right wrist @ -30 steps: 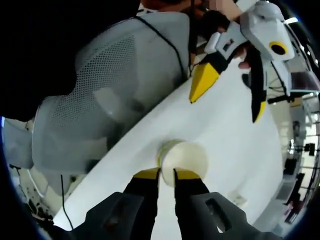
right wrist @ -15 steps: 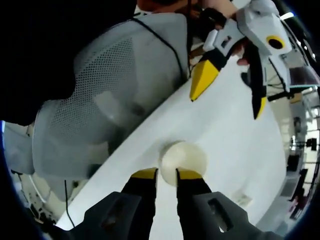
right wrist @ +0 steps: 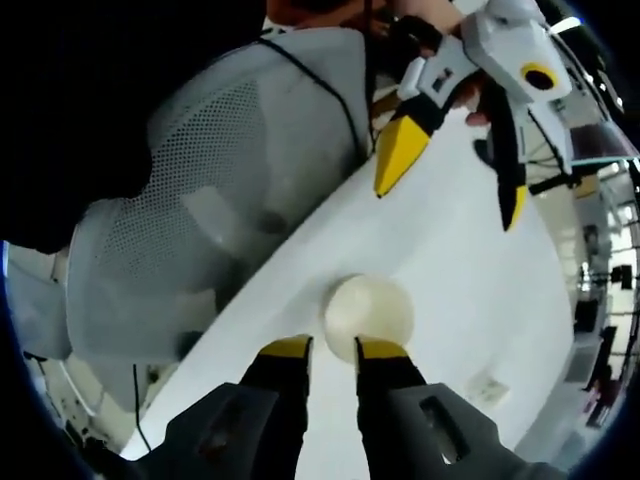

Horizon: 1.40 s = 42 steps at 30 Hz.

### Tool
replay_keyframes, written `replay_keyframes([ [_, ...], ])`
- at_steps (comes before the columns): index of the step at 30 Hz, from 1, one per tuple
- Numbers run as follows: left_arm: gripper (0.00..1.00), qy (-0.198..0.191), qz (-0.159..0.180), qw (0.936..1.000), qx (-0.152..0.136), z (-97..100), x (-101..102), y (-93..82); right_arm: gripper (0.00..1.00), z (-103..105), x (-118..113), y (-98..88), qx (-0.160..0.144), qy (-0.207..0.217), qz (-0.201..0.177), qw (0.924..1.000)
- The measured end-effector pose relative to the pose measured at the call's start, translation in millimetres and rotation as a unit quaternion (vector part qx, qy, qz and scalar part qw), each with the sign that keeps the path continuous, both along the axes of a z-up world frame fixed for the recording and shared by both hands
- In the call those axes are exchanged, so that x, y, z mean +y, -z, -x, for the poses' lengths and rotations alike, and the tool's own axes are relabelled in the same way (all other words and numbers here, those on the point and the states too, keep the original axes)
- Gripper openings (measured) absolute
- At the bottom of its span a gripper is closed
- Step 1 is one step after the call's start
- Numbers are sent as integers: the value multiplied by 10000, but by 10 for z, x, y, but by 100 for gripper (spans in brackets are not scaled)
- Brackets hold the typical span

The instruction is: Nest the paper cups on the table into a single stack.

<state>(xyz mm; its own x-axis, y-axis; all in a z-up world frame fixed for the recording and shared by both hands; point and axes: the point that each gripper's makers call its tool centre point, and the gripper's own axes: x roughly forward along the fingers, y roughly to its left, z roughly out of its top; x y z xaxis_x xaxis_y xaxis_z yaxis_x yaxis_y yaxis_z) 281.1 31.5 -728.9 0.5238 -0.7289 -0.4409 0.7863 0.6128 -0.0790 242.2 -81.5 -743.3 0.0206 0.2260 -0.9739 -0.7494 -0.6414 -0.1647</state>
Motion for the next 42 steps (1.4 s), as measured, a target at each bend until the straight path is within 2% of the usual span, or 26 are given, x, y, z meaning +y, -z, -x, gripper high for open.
replay_keyframes([
  [5, 94, -9, 1, 10000, 23, 7, 7, 11, 22, -7, 14, -24, 29, 94, -105, 9999],
  [7, 94, -3, -6, 10000, 20, 15, 8, 14, 23, 20, 35, -34, 174, 179, -234, 9994],
  [10, 94, -4, -12, 10000, 21, 19, 12, 14, 29, 7, 51, -55, 203, 330, -361, 9986],
  [18, 94, -14, 1, 10000, 31, 5, 18, 14, 33, -7, 45, -123, 322, 667, -620, 9953],
  [23, 94, 26, -20, 10000, 14, -4, 3, 6, 38, -52, 38, -177, 503, 1157, -901, 9879],
  [32, 94, 59, -42, 10000, -2, -12, -3, -21, 43, -67, 40, -198, 591, 1432, -1189, 9807],
  [34, 94, 64, -39, 10000, 4, -9, -10, -23, 43, -56, 31, -185, 714, 1581, -1223, 9772],
  [38, 94, 67, -49, 10000, -2, -8, -13, -28, 49, -85, 36, -186, 687, 1741, -1339, 9732],
  [42, 94, 59, -47, 10000, -1, -9, -10, -39, 50, -105, 15, -194, 760, 1986, -1505, 9655],
])
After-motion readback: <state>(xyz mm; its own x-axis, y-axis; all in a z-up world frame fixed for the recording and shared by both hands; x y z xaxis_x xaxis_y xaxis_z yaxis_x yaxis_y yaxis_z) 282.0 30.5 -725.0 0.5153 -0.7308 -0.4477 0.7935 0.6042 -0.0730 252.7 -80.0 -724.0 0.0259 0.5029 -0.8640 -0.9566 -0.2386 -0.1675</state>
